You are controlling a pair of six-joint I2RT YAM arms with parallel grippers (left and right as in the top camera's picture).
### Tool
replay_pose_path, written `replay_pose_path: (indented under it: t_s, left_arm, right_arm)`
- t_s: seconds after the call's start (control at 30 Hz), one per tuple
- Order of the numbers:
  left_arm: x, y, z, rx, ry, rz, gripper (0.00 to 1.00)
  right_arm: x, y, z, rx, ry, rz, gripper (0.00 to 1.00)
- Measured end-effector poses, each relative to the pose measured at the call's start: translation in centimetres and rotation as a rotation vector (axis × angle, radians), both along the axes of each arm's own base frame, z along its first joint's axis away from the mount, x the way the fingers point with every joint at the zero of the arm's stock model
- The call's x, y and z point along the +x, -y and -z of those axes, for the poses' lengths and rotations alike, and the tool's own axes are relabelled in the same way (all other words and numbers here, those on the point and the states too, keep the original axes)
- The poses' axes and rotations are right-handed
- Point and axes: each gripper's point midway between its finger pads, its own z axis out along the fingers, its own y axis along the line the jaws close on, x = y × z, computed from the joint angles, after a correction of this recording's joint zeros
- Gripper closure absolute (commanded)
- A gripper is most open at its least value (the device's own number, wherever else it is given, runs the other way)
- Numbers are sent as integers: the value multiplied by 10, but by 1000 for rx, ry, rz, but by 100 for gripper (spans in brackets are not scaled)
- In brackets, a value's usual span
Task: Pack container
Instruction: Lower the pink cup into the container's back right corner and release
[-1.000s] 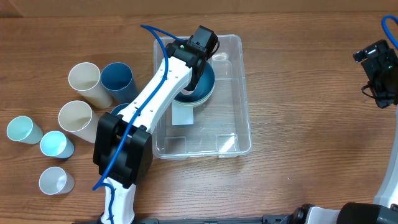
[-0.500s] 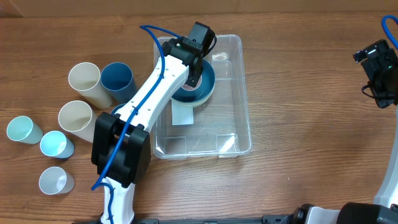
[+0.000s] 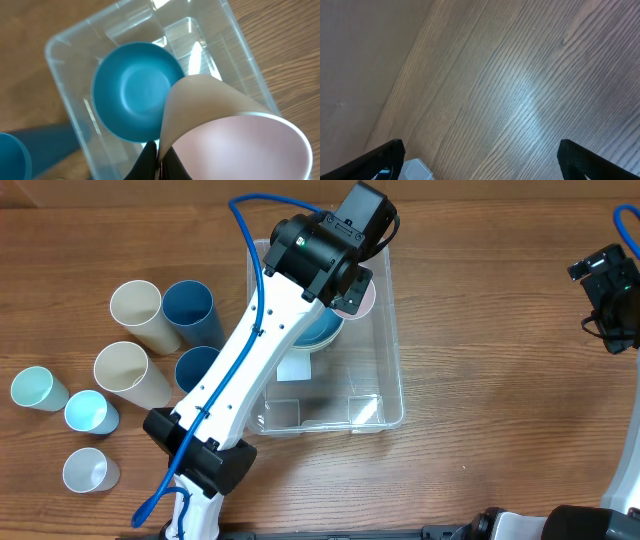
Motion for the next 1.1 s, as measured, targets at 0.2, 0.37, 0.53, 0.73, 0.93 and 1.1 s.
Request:
replay_pose_path:
  t_s: [0.2, 0.37, 0.53, 0.73, 0.93, 1.1]
  left_arm:
    - [19, 25, 38, -115, -19, -64, 96]
    - [62, 39, 54, -207, 77, -113, 96]
    - [93, 29, 90, -203, 70, -171, 96]
    - [114, 17, 131, -187, 38, -215, 69]
    - [102, 13, 121, -180, -22, -195, 57]
    - [86, -2, 20, -206, 44, -163, 46]
  right_arm:
    - [0, 0, 0, 0, 0, 0, 0]
    - [0, 0, 0, 1, -1, 0, 0]
    - [0, 0, 0, 0, -1, 0, 0]
    - [0, 0, 0, 0, 0, 0, 0]
    - [0, 0, 0, 1, -1, 0, 0]
    - [0, 0, 0, 0, 0, 0, 0]
